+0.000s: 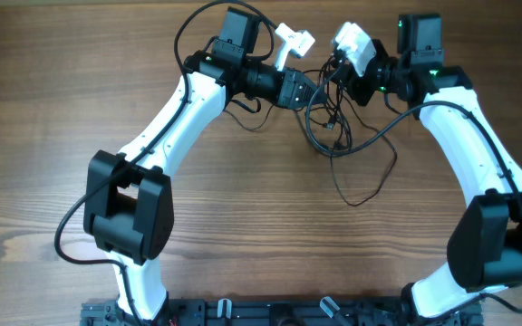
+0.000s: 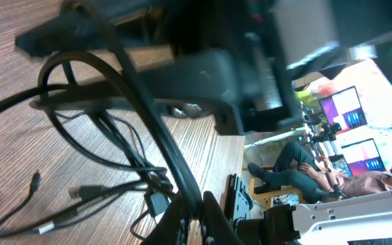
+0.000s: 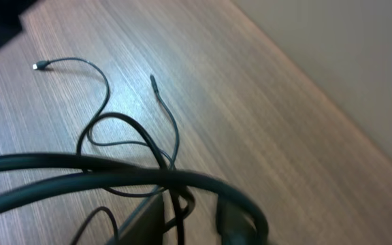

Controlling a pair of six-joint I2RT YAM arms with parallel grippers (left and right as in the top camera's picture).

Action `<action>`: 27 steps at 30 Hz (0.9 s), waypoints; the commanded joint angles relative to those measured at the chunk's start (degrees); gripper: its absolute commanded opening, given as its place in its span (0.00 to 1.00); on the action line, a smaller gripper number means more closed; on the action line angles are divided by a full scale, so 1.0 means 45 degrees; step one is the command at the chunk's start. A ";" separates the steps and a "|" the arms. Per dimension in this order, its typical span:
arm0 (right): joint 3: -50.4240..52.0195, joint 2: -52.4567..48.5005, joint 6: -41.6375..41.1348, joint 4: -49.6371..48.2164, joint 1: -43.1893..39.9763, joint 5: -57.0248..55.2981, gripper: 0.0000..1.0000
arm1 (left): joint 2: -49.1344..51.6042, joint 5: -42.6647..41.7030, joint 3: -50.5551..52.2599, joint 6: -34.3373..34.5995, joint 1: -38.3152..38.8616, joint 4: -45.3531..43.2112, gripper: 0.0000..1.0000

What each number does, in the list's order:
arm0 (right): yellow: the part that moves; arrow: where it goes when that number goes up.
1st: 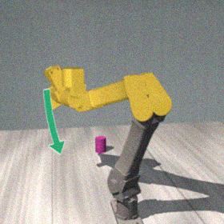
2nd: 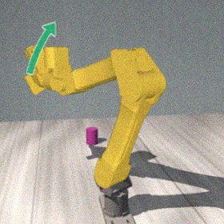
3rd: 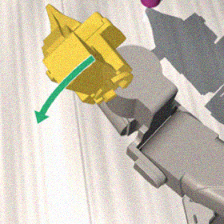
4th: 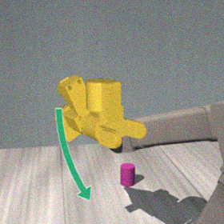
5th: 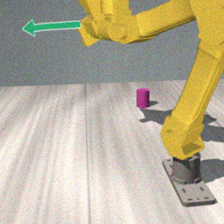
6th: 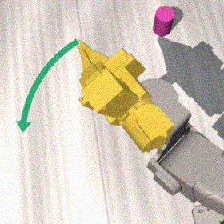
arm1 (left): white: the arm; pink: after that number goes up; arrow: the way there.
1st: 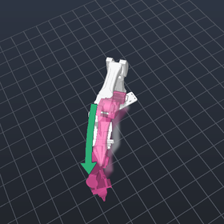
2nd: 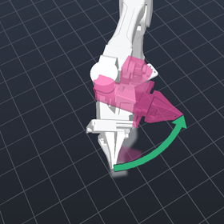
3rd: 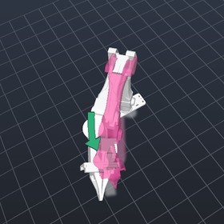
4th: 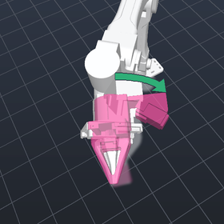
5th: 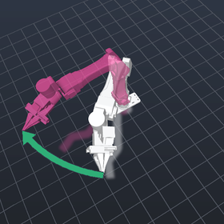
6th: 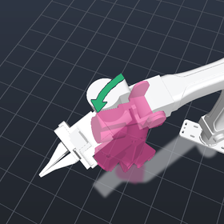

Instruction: Untangle cables

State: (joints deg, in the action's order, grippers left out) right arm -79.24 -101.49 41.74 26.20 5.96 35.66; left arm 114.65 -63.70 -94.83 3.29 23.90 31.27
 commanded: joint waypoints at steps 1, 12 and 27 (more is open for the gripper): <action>-0.0126 -0.0379 0.0019 0.0277 -0.0005 -0.0209 0.20 | -0.0359 -0.0170 0.0000 -0.0350 -0.0015 -0.0039 0.07; -0.0126 -0.0379 0.0015 0.1025 0.0000 0.0389 0.27 | -0.0359 0.0024 0.0000 -0.0345 -0.0063 -0.0097 0.07; -0.0126 -0.0155 0.0010 0.1661 -0.0005 0.1977 0.04 | -0.0359 0.1297 0.0000 0.0228 -0.0063 -0.0175 0.07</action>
State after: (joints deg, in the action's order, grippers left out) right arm -79.24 -102.08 41.67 33.52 5.96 36.91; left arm 114.65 -61.34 -94.83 3.09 23.88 30.83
